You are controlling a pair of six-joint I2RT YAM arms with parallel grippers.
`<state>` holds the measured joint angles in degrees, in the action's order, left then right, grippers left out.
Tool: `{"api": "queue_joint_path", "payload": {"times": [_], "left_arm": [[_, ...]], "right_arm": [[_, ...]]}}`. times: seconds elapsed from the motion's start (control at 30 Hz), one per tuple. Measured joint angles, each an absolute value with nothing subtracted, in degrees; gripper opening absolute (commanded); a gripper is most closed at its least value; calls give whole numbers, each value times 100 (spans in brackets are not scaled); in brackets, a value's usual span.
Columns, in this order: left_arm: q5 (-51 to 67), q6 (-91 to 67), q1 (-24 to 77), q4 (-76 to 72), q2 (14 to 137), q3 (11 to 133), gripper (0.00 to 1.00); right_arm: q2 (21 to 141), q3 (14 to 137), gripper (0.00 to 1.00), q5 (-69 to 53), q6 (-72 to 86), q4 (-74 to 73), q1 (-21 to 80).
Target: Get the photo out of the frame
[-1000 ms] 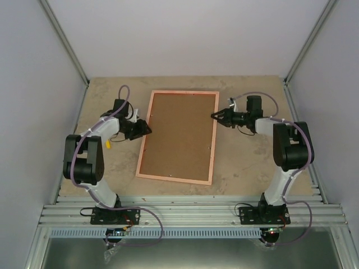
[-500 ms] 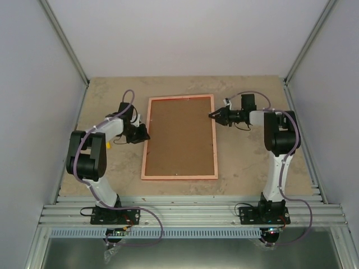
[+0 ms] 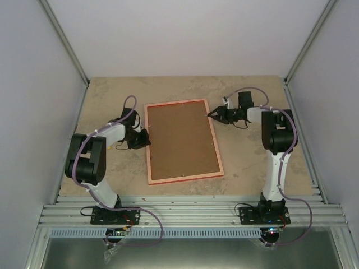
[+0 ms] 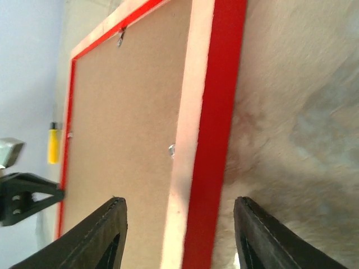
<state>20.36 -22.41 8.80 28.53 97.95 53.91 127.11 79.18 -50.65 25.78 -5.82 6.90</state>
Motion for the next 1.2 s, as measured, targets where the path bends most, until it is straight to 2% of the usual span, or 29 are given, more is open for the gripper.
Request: {"api": "queue_joint_path", "payload": {"times": [0.17,0.3,0.5,0.83,1.07,1.2], "left_arm": [[1850,-2314,943,2840,9717,5339,6],[1704,-2355,987,2864,9675,5339,16],[1372,-2473,998,3063,9312,5339,46],[405,-2864,985,3190,7712,5489,99],[-563,-3264,794,3621,6945,5551,100],[-978,-3452,738,4001,6751,5723,100]], "right_arm": [[12418,7944,75,-4357,2182,-926,694],[11979,7782,84,-3723,1940,-1240,692],[10641,7043,97,-3175,1815,-1393,698],[8036,5758,98,-2486,1708,-1374,685],[6556,4982,98,-2252,1778,-1007,676],[6224,4718,98,-2167,1826,-875,703]]}}
